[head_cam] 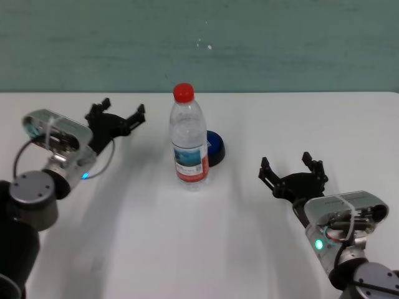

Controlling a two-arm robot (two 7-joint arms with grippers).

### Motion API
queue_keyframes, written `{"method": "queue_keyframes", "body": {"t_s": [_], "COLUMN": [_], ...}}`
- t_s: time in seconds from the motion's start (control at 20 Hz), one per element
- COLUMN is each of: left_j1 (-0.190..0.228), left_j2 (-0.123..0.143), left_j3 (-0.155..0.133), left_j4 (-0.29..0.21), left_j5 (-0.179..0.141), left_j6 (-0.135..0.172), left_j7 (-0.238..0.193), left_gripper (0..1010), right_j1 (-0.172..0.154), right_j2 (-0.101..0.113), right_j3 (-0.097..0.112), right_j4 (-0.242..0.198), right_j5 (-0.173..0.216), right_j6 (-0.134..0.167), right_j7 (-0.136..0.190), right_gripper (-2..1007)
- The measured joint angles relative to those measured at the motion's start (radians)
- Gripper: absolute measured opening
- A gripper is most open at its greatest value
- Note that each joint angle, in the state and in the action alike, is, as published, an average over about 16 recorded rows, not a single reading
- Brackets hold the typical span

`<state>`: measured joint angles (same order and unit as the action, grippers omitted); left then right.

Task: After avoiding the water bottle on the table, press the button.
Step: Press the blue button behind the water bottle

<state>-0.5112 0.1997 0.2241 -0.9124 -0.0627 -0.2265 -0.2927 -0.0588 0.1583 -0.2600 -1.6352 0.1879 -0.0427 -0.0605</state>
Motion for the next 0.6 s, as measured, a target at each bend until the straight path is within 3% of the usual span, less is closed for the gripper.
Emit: {"method": "queue_keyframes", "body": {"t_s": [0.6], "left_j1": [0.035], "left_j2": [0.017], "left_j3": [-0.037], "left_j4": [-0.040], "left_j5": [-0.013], "left_j6": [0.016], "left_j7": [0.006], "left_gripper": [1010], "right_j1": [0.000], "right_j2": [0.000], "right_j3": [0.000], "right_j4": [0.000], "right_j5": [0.000], "right_j6": [0.000], "right_j7": [0.000], "right_gripper": [1004]}}
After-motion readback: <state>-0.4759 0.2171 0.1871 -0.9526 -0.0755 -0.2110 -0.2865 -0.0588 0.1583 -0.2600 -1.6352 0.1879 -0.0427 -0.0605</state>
